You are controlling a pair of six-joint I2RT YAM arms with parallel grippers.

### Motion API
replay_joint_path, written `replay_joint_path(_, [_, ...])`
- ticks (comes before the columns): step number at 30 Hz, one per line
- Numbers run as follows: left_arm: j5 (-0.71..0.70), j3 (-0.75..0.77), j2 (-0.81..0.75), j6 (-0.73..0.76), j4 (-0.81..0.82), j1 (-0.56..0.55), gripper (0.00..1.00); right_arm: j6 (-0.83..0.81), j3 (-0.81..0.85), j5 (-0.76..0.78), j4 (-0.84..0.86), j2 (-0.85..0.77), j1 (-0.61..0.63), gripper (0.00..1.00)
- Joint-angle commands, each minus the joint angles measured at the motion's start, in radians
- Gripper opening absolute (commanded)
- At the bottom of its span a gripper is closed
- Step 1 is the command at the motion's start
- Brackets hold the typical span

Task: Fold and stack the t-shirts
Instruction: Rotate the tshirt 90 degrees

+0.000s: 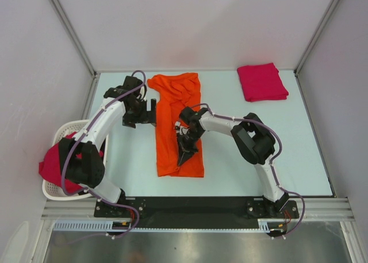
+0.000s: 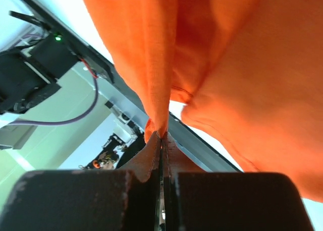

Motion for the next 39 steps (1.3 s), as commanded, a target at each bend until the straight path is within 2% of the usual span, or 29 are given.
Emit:
replay_joint_path(1, [0.016, 0.01, -0.026, 0.022, 0.017, 0.006, 1.0, -0.055, -0.037, 0.038, -0.052, -0.033, -0.003, 0.0])
replay_joint_path(4, [0.012, 0.011, -0.026, 0.021, 0.017, 0.006, 1.0, -0.073, -0.057, 0.023, -0.053, 0.014, 0.003, 0.0])
replay_joint_path(5, [0.012, 0.014, -0.026, 0.021, 0.016, 0.006, 1.0, -0.078, -0.06, 0.027, -0.055, 0.033, 0.006, 0.06])
replay_joint_path(7, [0.012, 0.025, -0.025, 0.021, 0.01, 0.006, 1.0, -0.102, -0.053, 0.076, -0.107, 0.08, 0.013, 0.26])
replay_joint_path(8, [0.009, 0.028, -0.026, 0.019, 0.007, 0.006, 1.0, -0.115, -0.048, 0.084, -0.122, 0.088, 0.015, 0.52])
replay_joint_path(10, [0.007, 0.037, -0.029, 0.019, 0.002, 0.006, 1.0, -0.132, -0.028, 0.118, -0.159, 0.067, 0.011, 0.72])
replay_joint_path(11, [0.008, 0.048, -0.028, 0.018, 0.0, 0.006, 1.0, -0.133, -0.019, 0.115, -0.159, 0.047, -0.002, 0.8])
replay_joint_path(13, [0.012, 0.056, -0.032, 0.015, 0.0, 0.006, 1.0, -0.121, 0.05, 0.106, -0.159, -0.03, -0.026, 0.88])
replay_joint_path(14, [0.019, 0.062, -0.034, 0.01, 0.005, 0.006, 1.0, -0.115, 0.079, 0.107, -0.156, -0.054, -0.054, 0.99])
replay_joint_path(17, [0.044, 0.053, -0.036, -0.002, 0.029, 0.006, 1.0, -0.107, 0.229, 0.116, -0.156, -0.095, -0.118, 1.0])
replay_joint_path(22, [0.071, 0.016, -0.013, -0.019, 0.068, -0.011, 1.0, -0.096, 0.338, 0.093, -0.092, -0.041, -0.213, 1.0])
replay_joint_path(28, [0.065, -0.015, 0.003, -0.025, 0.089, -0.02, 1.0, -0.075, 0.53, 0.06, -0.015, 0.183, -0.247, 1.0])
replay_joint_path(29, [0.067, -0.009, 0.006, -0.024, 0.089, -0.02, 1.0, -0.049, 0.559, 0.046, 0.049, 0.21, -0.247, 1.0])
replay_joint_path(32, [0.059, 0.02, 0.023, -0.022, 0.08, -0.02, 1.0, 0.017, 0.729, 0.003, 0.114, 0.345, -0.263, 1.0])
replay_joint_path(33, [0.058, 0.03, 0.032, -0.022, 0.074, -0.02, 1.0, 0.066, 0.841, -0.012, 0.119, 0.425, -0.267, 1.0])
replay_joint_path(36, [0.051, 0.066, 0.044, -0.016, 0.066, -0.02, 1.0, 0.13, 0.985, -0.02, 0.132, 0.548, -0.281, 0.94])
replay_joint_path(39, [0.045, 0.097, 0.063, -0.012, 0.05, -0.02, 1.0, 0.218, 1.0, -0.019, 0.223, 0.563, -0.31, 0.92])
